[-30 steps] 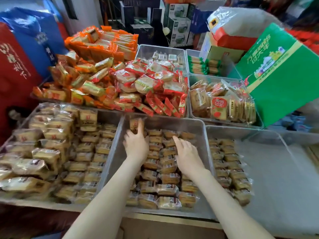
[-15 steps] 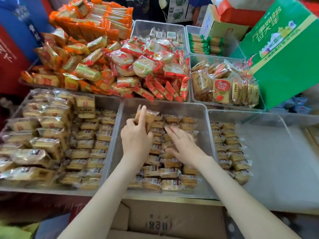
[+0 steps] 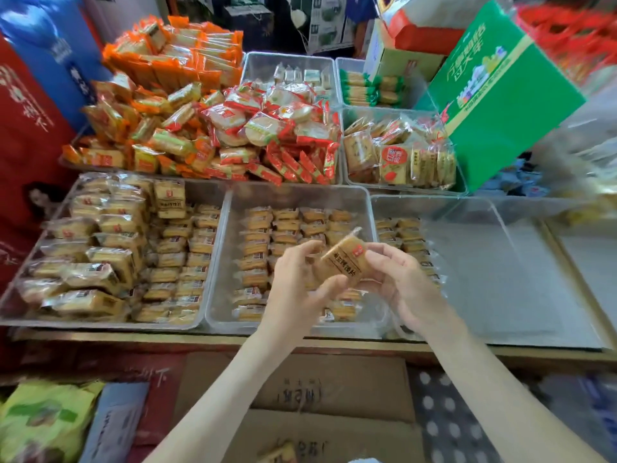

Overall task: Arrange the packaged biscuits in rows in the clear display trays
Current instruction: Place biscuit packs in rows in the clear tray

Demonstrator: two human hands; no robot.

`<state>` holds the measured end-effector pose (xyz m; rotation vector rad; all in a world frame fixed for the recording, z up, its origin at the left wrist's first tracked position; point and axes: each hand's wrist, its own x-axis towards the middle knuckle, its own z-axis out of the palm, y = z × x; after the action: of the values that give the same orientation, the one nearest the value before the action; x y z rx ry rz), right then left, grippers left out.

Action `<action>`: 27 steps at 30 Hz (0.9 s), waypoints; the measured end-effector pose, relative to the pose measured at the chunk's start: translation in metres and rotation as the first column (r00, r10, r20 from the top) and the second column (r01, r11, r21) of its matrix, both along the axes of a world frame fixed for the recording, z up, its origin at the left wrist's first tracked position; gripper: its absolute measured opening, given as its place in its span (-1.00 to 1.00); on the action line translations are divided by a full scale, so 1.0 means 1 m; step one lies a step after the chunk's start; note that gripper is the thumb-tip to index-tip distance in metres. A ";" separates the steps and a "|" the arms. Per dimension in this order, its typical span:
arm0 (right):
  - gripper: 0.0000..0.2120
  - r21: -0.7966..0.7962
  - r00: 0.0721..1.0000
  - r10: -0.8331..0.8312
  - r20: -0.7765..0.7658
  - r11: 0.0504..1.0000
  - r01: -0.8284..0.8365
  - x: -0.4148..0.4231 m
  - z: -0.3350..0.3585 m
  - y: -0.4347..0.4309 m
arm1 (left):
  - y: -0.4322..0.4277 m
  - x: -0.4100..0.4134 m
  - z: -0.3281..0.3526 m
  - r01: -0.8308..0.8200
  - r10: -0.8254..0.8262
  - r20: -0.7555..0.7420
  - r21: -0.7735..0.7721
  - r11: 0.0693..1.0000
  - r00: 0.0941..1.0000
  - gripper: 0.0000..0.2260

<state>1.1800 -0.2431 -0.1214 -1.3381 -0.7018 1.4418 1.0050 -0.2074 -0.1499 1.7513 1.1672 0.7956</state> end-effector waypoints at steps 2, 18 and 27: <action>-0.78 0.042 0.991 -0.070 -0.113 0.996 0.075 0.010 0.008 -0.015 | -0.013 0.008 0.014 -0.084 0.125 0.192 -0.208 0.974 0.974 -0.75; -0.78 0.111 0.964 -0.198 0.178 0.977 0.180 0.080 0.022 -0.105 | -0.109 0.077 0.057 -0.113 0.303 0.361 -0.462 0.880 0.882 -0.88; -0.74 0.106 0.999 -0.021 -0.044 0.994 0.025 0.087 0.022 -0.122 | -0.128 0.069 0.062 0.264 0.107 0.675 -0.424 0.866 0.730 -0.84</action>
<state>1.2669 -0.3647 -0.0995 -1.2263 -0.7226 1.3914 1.0737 -0.3355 -0.0875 0.9234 0.6821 0.8810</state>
